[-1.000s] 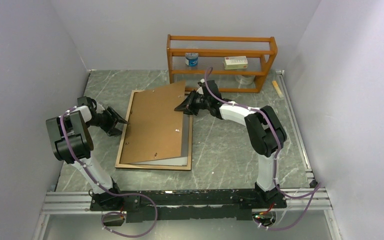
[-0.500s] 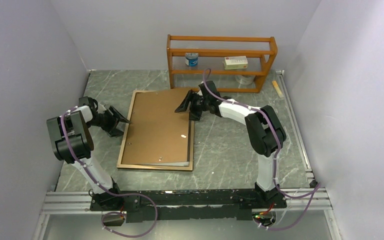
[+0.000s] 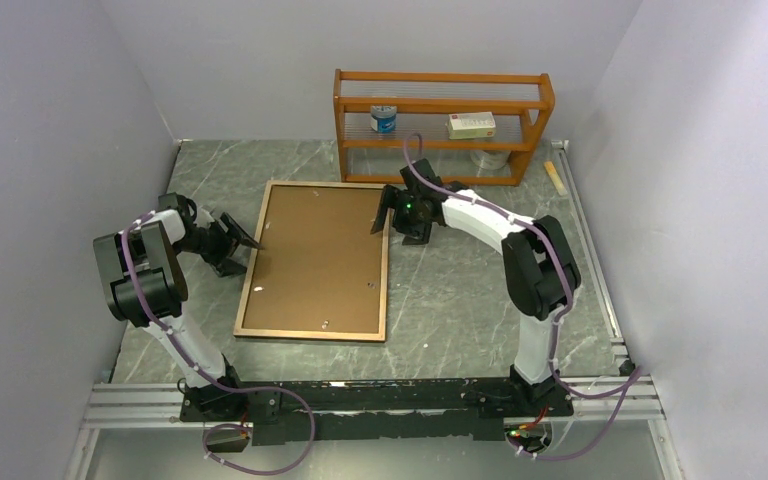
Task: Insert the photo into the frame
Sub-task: Place the photo frame item in the photo frame, then install the photo frame at the center of the board.
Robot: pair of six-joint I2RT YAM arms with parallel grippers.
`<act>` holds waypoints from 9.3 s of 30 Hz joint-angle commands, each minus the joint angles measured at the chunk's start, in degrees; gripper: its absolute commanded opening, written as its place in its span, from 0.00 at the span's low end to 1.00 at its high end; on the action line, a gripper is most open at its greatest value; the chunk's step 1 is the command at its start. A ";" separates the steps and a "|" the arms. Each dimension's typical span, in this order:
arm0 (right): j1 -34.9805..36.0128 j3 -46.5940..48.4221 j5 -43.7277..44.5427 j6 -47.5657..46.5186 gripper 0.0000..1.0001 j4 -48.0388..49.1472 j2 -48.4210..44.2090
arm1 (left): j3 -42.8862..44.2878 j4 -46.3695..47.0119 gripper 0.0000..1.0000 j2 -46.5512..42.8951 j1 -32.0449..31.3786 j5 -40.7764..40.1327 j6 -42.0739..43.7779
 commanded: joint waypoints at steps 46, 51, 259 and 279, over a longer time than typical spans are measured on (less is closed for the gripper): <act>14.80 -2.53 18.75 -21.58 0.60 -13.41 2.52 | 0.43 -9.25 0.55 -3.56 -8.61 -14.25 8.11; 14.86 -2.84 19.35 -19.95 0.44 -12.73 2.14 | 0.45 -9.25 0.55 -3.46 -8.61 -14.60 8.17; 2.59 19.38 23.38 -15.63 0.55 -12.21 10.22 | -7.22 8.39 0.68 -7.23 -12.93 -14.59 -6.23; 12.60 17.43 -2.81 -7.21 0.36 16.63 14.84 | -8.10 7.79 0.22 -2.42 -16.82 -10.03 -7.54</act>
